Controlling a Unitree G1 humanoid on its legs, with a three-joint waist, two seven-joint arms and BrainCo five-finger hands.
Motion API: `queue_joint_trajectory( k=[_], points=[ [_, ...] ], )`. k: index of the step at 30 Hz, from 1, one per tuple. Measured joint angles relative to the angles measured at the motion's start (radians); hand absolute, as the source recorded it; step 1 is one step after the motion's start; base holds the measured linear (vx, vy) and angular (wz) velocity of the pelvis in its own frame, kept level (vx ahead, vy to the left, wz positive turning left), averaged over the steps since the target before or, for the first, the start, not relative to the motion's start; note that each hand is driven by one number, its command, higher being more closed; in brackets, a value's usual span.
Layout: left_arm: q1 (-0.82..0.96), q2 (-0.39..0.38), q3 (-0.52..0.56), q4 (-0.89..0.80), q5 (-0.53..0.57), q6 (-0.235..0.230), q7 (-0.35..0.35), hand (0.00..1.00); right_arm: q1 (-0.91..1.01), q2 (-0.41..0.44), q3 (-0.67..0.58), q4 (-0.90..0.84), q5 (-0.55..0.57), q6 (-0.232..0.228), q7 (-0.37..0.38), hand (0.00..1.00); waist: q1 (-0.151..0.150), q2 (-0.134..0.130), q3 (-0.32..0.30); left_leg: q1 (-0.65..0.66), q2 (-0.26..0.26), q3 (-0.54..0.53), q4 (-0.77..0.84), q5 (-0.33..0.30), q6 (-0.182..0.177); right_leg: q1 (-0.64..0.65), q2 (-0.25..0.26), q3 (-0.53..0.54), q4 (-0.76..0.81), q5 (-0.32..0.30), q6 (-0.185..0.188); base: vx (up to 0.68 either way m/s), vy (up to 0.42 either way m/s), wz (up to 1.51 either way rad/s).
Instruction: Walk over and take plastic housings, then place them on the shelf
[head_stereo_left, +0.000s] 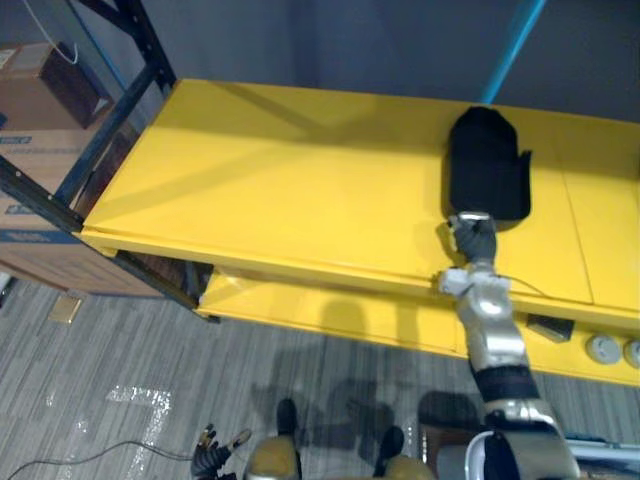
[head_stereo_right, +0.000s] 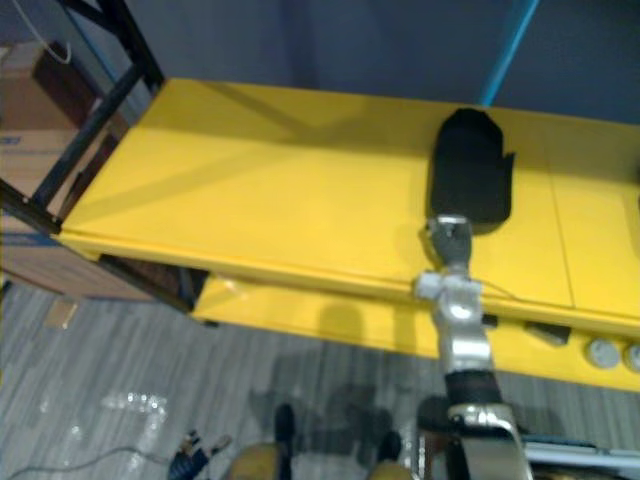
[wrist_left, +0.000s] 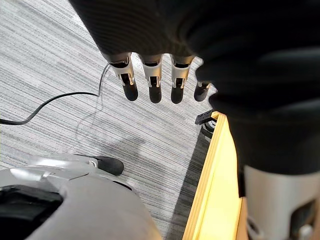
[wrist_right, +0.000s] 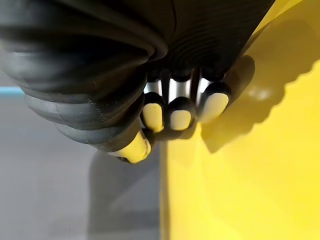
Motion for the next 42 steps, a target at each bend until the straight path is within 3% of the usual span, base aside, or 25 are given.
queue_joint_trajectory(
  k=[2, 3, 9, 14, 17, 22, 28, 36, 40, 41, 42],
  points=[
    [0.01, 0.001, 0.004, 0.0, 0.001, -0.006, 0.0, 0.0, 0.086, 0.0, 0.0, -0.109, -0.005, 0.001, 0.024, 1.0, -0.018, -0.006, -0.002, 0.006, 0.007, 0.024, 0.0, -0.003, -0.004, -0.011, 0.005, 0.022, 0.005, 0.001, -0.001, 0.04, -0.011, -0.36],
    [0.017, 0.003, 0.007, 0.0, 0.003, -0.008, 0.001, 0.0, 0.129, 0.0, -0.005, -0.161, -0.015, 0.001, 0.041, 0.0, -0.032, -0.011, -0.004, 0.019, 0.01, 0.04, 0.0, -0.007, -0.009, -0.011, 0.009, 0.038, 0.01, 0.0, -0.002, 0.03, -0.022, -0.4],
    [0.005, 0.019, 0.024, 0.009, 0.011, -0.015, 0.009, 0.0, 0.274, 0.0, -0.069, -0.226, -0.031, -0.013, 0.052, 0.0, -0.08, -0.052, -0.069, 0.046, 0.044, 0.091, 0.0, -0.014, -0.018, -0.022, 0.036, 0.089, 0.018, -0.004, -0.018, -0.01, -0.032, -0.28],
    [-0.051, 0.001, 0.046, 0.052, 0.035, -0.009, 0.018, 0.0, 0.358, 0.052, -0.127, -0.216, -0.014, -0.041, -0.029, 0.0, -0.092, -0.059, -0.112, 0.072, 0.051, 0.126, 0.0, -0.016, -0.022, -0.018, 0.044, 0.117, 0.018, -0.005, -0.022, -0.04, -0.002, -0.19],
    [-0.081, -0.025, 0.047, 0.072, 0.039, 0.01, 0.033, 0.0, 0.384, 0.098, -0.128, -0.113, 0.006, -0.059, -0.055, 0.0, -0.113, -0.061, -0.132, 0.077, 0.049, 0.139, 0.0, -0.02, -0.025, -0.015, 0.045, 0.131, 0.015, -0.005, -0.023, -0.05, 0.011, -0.14],
    [-0.108, -0.027, 0.062, 0.077, 0.036, 0.031, 0.04, 0.0, 0.406, 0.141, -0.138, 0.149, 0.007, -0.093, -0.131, 0.0, -0.113, -0.039, -0.14, 0.089, 0.042, 0.161, 0.0, -0.029, -0.024, -0.014, 0.042, 0.149, 0.01, -0.003, -0.017, -0.01, 0.01, -0.11],
    [-0.112, -0.032, 0.097, 0.113, -0.011, 0.047, 0.042, 0.0, 0.381, 0.153, -0.138, 0.324, -0.037, -0.14, -0.18, 0.0, -0.107, -0.019, -0.153, 0.105, 0.042, 0.168, 0.0, -0.035, -0.025, -0.001, 0.042, 0.15, 0.009, 0.004, -0.014, 0.05, 0.005, -0.02],
    [-0.133, -0.035, 0.129, 0.163, -0.012, 0.057, 0.054, 0.0, 0.331, 0.159, -0.13, 0.43, -0.08, -0.164, -0.179, 0.0, -0.103, -0.02, -0.153, 0.124, 0.042, 0.168, 0.0, -0.041, -0.028, 0.027, 0.044, 0.147, -0.007, 0.003, -0.015, 0.02, 0.001, 0.01],
    [-0.138, -0.04, 0.136, 0.192, -0.016, 0.058, 0.064, 0.0, 0.321, 0.159, -0.116, 0.503, -0.091, -0.165, -0.179, 0.0, -0.085, -0.021, -0.154, 0.124, 0.041, 0.167, 0.0, -0.043, -0.027, 0.027, 0.042, 0.143, -0.008, -0.004, -0.017, -0.01, 0.0, 0.0],
    [-0.14, -0.071, 0.178, 0.205, -0.043, 0.059, 0.077, 0.0, 0.272, 0.164, -0.105, 0.606, -0.091, -0.184, -0.183, 0.0, -0.075, -0.044, -0.157, 0.123, 0.026, 0.14, 0.0, -0.05, -0.025, 0.045, 0.026, 0.111, -0.014, -0.008, -0.005, 0.0, 0.0, 0.0],
    [-0.14, -0.071, 0.178, 0.205, -0.043, 0.059, 0.077, 0.0, 0.272, 0.164, -0.105, 0.606, -0.091, -0.184, -0.183, 0.0, -0.075, -0.044, -0.157, 0.123, 0.026, 0.14, 0.0, -0.05, -0.025, 0.045, 0.026, 0.111, -0.014, -0.008, -0.005, 0.0, 0.0, 0.0]
  ],
)
